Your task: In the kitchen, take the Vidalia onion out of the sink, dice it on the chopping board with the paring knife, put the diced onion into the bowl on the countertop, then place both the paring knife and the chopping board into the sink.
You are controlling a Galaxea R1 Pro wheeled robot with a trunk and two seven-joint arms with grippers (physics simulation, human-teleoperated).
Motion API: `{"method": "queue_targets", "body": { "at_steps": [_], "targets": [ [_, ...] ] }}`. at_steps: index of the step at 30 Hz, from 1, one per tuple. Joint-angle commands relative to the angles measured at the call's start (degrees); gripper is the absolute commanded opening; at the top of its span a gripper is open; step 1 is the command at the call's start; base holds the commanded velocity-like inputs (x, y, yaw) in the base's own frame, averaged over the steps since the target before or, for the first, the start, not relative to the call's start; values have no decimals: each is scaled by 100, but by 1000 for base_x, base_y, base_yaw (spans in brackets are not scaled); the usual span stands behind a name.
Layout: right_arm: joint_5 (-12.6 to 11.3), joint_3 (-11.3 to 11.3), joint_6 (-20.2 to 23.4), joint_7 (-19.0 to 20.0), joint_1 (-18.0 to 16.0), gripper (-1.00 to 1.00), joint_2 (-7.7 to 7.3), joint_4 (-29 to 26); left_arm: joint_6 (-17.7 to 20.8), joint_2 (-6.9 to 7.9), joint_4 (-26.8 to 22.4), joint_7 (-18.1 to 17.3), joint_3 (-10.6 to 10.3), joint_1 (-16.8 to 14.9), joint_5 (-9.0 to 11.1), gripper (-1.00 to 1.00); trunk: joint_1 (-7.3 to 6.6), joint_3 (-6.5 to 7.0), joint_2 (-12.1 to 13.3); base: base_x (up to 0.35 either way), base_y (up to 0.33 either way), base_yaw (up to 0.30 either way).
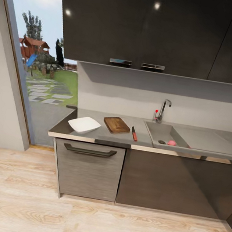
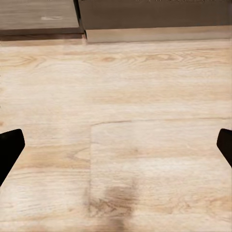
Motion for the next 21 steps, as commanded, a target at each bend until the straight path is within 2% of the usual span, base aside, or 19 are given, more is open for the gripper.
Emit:
{"method": "queue_targets", "body": {
  "at_steps": [1,21],
  "targets": [
    [-1,1,-11,-18,0,100,1,-4,-15,-1,-3,2,-1,-1,4,100,-22,14,39,0,0,0],
    [2,10,-11,-19,0,100,3,-1,-16,-2,-16,8,17,-1,5,100,-462,373,841,0,0,0]
  ]
}}
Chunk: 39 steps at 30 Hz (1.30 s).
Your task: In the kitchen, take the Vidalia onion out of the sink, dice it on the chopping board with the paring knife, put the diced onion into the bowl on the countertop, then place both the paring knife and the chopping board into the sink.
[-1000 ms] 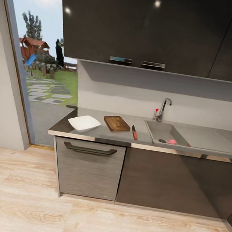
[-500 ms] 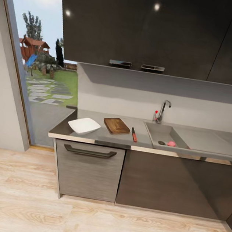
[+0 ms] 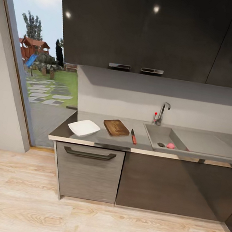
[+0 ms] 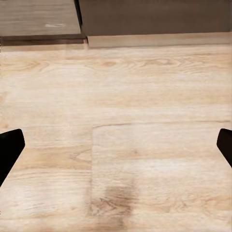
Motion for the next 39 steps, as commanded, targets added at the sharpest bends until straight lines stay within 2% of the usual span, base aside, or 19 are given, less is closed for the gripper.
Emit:
{"method": "queue_targets", "body": {
  "at_steps": [1,39],
  "targets": [
    [2,2,-10,-19,0,100,1,-3,-13,-1,-1,3,1,-1,4,100,-22,14,38,0,0,0],
    [8,19,-10,-13,0,100,4,-3,-11,-1,7,4,1,-1,4,100,-857,696,1562,0,0,0]
  ]
}}
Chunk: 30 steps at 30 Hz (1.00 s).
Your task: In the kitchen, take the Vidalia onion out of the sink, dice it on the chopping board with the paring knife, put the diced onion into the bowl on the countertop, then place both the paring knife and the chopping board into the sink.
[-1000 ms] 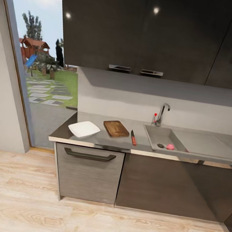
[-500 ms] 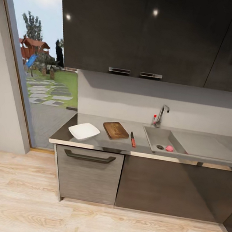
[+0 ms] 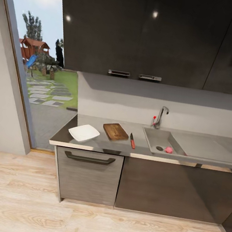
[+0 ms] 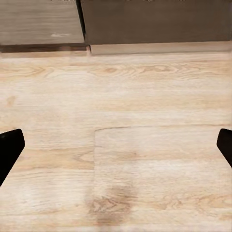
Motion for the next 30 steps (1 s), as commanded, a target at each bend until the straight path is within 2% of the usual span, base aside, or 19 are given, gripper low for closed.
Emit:
{"method": "queue_targets", "body": {
  "at_steps": [1,28,30],
  "targets": [
    [2,4,-10,-22,0,100,0,-4,-15,-1,-1,1,1,-1,4,100,-22,13,37,0,0,0],
    [6,4,-14,-10,0,100,3,-4,-18,-1,-1,-1,1,-1,4,100,-615,497,1120,0,0,0],
    [6,5,-17,-10,0,100,3,-4,-20,4,-1,-4,1,-1,4,100,-615,497,1120,0,0,0]
  ]
}}
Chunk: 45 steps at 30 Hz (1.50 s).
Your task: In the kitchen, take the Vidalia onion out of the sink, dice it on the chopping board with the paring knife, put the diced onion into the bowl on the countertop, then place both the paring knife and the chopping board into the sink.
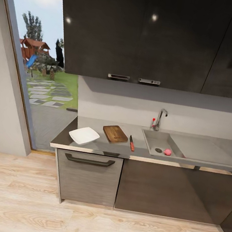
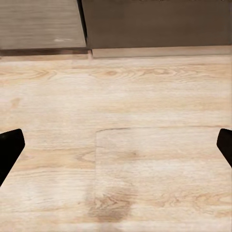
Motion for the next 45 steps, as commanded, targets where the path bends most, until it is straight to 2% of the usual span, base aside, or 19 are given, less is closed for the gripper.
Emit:
{"method": "queue_targets", "body": {
  "at_steps": [1,19,24,26,31,33,34,35,40,45],
  "targets": [
    [1,4,-8,-22,0,100,2,-4,-13,1,-2,1,1,-1,4,100,1,-7,-6,0,0,0],
    [8,-36,-60,-4,0,100,-12,-145,-19,36,15,-14,1,-1,-1,100,1,-7,-6,0,0,0],
    [24,-26,-152,-41,0,100,8,-778,-21,62,24,-25,-12,-1,3,100,1,-7,-6,0,0,0],
    [29,-24,-141,-64,0,100,11,-1336,-22,65,24,-31,-15,-1,4,100,1,-7,-6,0,0,0],
    [35,-24,-126,-97,0,100,24,-2063,-17,72,27,-31,-4,-1,4,100,1,-7,-6,0,0,0],
    [33,-22,32,-137,0,100,33,-2717,-16,73,29,-27,-1,-1,4,100,1,-7,-6,0,0,0],
    [32,-22,102,-142,0,100,34,-2852,-15,73,30,-27,-1,-1,4,100,1,-7,-6,0,0,0],
    [30,-20,390,-150,0,100,38,-3229,-16,73,31,-25,0,-1,6,100,1,-7,-6,0,0,0],
    [19,-16,1152,-145,-14,100,46,-3985,-14,67,69,-18,1,-1,8,100,1,-7,-6,0,0,0],
    [11,-15,1424,-191,-215,100,76,-4460,-20,65,125,-12,1,-1,5,100,1,-7,-6,0,0,0]
  ]
}}
